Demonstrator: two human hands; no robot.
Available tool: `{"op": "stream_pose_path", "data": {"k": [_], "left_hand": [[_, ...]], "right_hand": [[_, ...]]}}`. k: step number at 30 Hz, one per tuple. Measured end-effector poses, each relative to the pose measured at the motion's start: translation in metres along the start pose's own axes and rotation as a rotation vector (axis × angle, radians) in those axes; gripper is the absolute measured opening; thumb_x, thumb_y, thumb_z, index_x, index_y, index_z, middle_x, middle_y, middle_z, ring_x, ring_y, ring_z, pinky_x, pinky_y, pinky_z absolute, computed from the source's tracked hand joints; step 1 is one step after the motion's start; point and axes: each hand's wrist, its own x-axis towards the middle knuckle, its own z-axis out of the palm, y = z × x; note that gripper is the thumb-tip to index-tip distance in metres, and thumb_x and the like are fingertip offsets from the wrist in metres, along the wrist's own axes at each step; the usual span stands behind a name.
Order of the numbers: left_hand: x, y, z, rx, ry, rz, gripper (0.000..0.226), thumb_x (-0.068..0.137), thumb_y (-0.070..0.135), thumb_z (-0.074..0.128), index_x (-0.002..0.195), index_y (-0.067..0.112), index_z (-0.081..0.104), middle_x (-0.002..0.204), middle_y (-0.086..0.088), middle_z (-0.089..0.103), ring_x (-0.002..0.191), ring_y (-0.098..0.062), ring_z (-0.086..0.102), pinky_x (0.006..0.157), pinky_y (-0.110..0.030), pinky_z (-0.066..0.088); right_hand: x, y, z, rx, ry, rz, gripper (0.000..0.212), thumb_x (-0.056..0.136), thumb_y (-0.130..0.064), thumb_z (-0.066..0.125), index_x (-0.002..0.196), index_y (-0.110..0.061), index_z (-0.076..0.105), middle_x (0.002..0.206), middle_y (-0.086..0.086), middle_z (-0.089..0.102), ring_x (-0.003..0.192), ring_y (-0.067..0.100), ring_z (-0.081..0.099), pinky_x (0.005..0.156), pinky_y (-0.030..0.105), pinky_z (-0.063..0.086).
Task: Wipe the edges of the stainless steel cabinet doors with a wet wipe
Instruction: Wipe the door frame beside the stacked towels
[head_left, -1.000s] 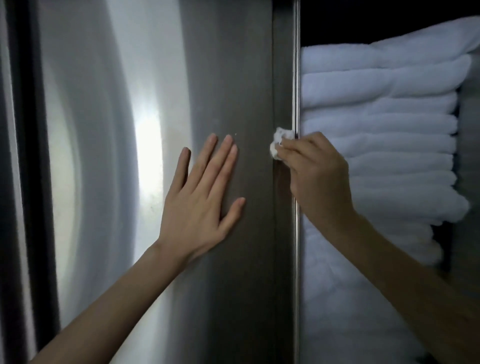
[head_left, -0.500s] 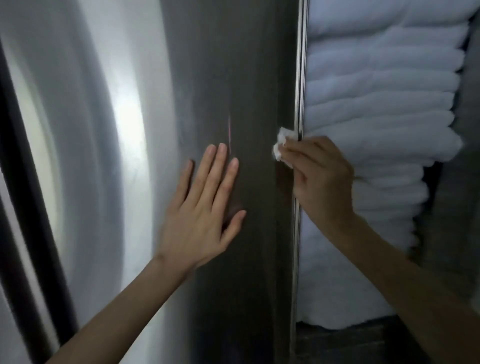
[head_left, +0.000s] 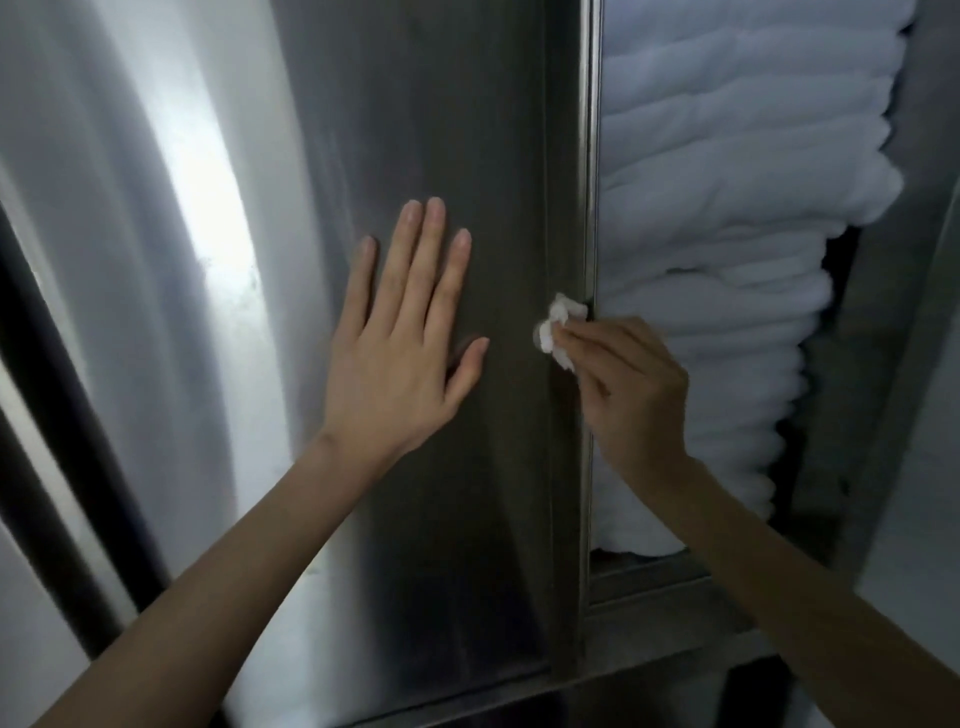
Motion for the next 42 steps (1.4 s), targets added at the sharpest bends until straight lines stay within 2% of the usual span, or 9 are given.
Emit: {"op": "stream_pose_path", "data": {"k": [3,7,10,15,19,28,33,35,42], "left_hand": [[-0.001,-0.002,-0.001,-0.003,0.0,0.004,0.066,0.102,0.046,0.027,0.153,0.004,0.019,0.16,-0.02,0.016,0.149,-0.032,0.011,0.122,-0.047,0.008],[-0.003,-0.002,0.0,0.013,0.0,0.01,0.066,0.103,0.045,0.026,0.153,0.003,0.017,0.16,-0.02,0.015,0.149,-0.033,0.011,0.121,-0.047,0.007],[-0.003,-0.002,0.0,0.009,0.001,0.004,0.067,0.103,0.046,0.025,0.154,0.004,0.017,0.16,-0.02,0.015,0.149,-0.033,0.011,0.121,-0.047,0.007],[-0.004,-0.003,0.001,-0.014,0.019,0.004,0.067,0.103,0.046,0.027,0.154,0.004,0.017,0.159,-0.021,0.016,0.149,-0.033,0.011,0.121,-0.047,0.008],[-0.004,-0.003,0.002,-0.003,0.026,0.004,0.067,0.103,0.047,0.025,0.154,0.004,0.017,0.159,-0.021,0.016,0.149,-0.033,0.011,0.121,-0.046,0.007],[-0.003,-0.002,0.001,-0.021,0.038,-0.003,0.066,0.102,0.046,0.028,0.153,0.004,0.021,0.158,-0.021,0.02,0.148,-0.034,0.015,0.121,-0.048,0.012],[-0.004,-0.001,0.0,-0.005,0.022,-0.01,0.066,0.101,0.043,0.033,0.152,0.003,0.022,0.158,-0.021,0.019,0.149,-0.033,0.014,0.121,-0.048,0.013],[-0.003,-0.001,-0.002,0.01,0.017,-0.012,0.066,0.101,0.043,0.034,0.152,0.002,0.023,0.158,-0.022,0.02,0.148,-0.033,0.014,0.121,-0.048,0.012],[-0.001,0.0,-0.005,-0.011,0.02,-0.024,0.065,0.098,0.04,0.041,0.15,0.002,0.03,0.157,-0.018,0.018,0.148,-0.033,0.017,0.121,-0.047,0.013]], "right_hand": [[-0.082,-0.018,-0.001,0.042,-0.101,0.118,0.017,0.082,-0.002,0.059,0.091,0.003,0.072,0.094,0.016,0.072,0.086,0.027,0.066,0.073,0.039,0.057],[-0.134,-0.023,-0.02,0.077,-0.32,0.001,0.034,0.097,-0.009,0.043,0.086,0.0,0.074,0.094,0.011,0.073,0.084,0.023,0.069,0.07,0.035,0.058],[-0.086,-0.016,-0.013,0.044,-0.207,0.01,0.026,0.094,-0.011,0.051,0.089,0.003,0.073,0.095,0.015,0.072,0.083,0.027,0.07,0.085,0.03,0.052],[-0.043,-0.019,0.005,-0.004,-0.03,0.135,0.02,0.079,-0.003,0.067,0.097,0.004,0.07,0.096,0.017,0.071,0.084,0.029,0.067,0.079,0.03,0.053],[-0.086,-0.037,-0.004,0.006,-0.123,0.167,0.034,0.062,0.007,0.083,0.093,0.006,0.071,0.091,0.018,0.071,0.078,0.029,0.068,0.07,0.033,0.058],[-0.019,-0.022,0.007,-0.025,0.005,0.131,0.025,0.081,-0.006,0.065,0.104,0.004,0.068,0.095,0.018,0.071,0.083,0.029,0.066,0.082,0.024,0.049],[-0.095,-0.036,-0.005,0.066,-0.135,0.113,0.022,0.08,-0.005,0.063,0.098,0.005,0.069,0.097,0.018,0.07,0.093,0.023,0.061,0.071,0.036,0.057],[-0.074,-0.022,-0.007,0.069,-0.171,0.006,0.02,0.083,-0.008,0.061,0.095,0.005,0.07,0.097,0.018,0.071,0.093,0.024,0.065,0.079,0.033,0.056],[0.047,0.003,0.007,0.064,0.067,-0.058,0.017,0.084,0.003,0.063,0.099,0.005,0.071,0.095,0.016,0.071,0.083,0.029,0.065,0.086,0.024,0.046]]}}
